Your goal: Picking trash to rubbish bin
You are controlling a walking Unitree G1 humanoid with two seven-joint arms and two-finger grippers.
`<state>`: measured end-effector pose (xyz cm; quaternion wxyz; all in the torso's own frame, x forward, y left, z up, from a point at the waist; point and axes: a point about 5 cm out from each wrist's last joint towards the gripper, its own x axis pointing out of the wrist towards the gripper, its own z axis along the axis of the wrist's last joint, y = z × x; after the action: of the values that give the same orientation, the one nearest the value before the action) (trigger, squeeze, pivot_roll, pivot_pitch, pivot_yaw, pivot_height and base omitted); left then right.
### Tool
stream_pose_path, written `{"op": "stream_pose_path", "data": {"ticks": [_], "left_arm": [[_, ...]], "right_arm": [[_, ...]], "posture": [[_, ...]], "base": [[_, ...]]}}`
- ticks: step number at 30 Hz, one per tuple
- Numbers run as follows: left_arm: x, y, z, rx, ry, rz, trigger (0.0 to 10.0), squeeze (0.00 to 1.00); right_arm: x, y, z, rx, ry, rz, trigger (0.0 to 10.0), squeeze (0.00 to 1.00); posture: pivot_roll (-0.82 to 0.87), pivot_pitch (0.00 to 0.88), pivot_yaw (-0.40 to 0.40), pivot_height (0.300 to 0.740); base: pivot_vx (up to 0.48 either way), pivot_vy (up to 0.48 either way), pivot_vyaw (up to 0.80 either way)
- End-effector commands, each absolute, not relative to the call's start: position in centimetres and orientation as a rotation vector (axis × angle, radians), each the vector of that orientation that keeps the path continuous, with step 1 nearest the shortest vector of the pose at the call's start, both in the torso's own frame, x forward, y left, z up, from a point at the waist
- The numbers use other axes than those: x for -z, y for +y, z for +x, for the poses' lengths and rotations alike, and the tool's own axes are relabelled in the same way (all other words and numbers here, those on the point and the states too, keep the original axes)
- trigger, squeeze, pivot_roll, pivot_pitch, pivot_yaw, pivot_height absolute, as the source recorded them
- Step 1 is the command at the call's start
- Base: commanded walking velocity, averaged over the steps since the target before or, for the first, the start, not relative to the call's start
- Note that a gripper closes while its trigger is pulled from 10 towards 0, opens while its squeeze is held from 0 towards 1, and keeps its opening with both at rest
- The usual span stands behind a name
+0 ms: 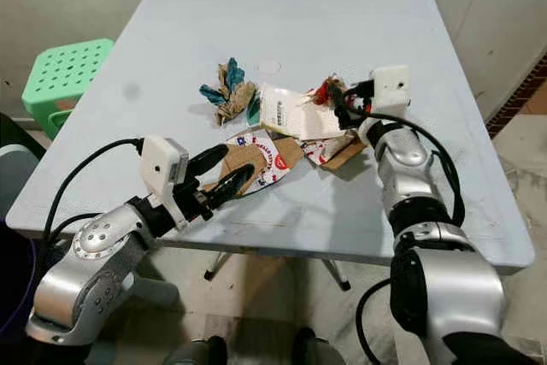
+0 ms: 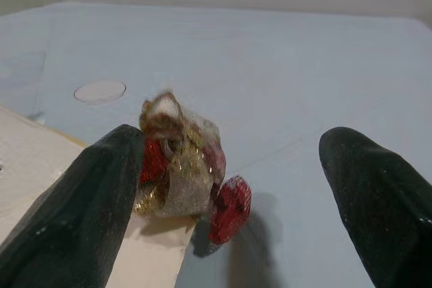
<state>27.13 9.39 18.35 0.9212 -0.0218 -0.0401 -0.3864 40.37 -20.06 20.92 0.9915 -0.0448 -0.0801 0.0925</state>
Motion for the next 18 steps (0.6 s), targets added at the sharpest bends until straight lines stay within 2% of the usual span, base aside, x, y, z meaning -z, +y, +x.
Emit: {"op": "stream_pose_path", "data": {"ticks": [1, 18], "left_arm": [[-18.5, 9.8, 26.8, 0.778, -0.079, -0.04, 10.0, 0.0], [-18.6, 10.1, 26.0, 0.75, -0.063, -0.042, 10.0, 0.0]], "right_arm": [[-21.4, -19.6, 40.6, -0.21, -0.163, -0.086, 10.0, 0.0], [-21.6, -17.4, 41.0, -0.335, -0.131, -0.082, 10.0, 0.0]], "posture": [[0.25, 0.295, 0.069, 0.74], [0.29, 0.332, 0.051, 0.74]], "base": [[0.0, 0.0, 0.0], [0.0, 0.0, 0.0]]}}
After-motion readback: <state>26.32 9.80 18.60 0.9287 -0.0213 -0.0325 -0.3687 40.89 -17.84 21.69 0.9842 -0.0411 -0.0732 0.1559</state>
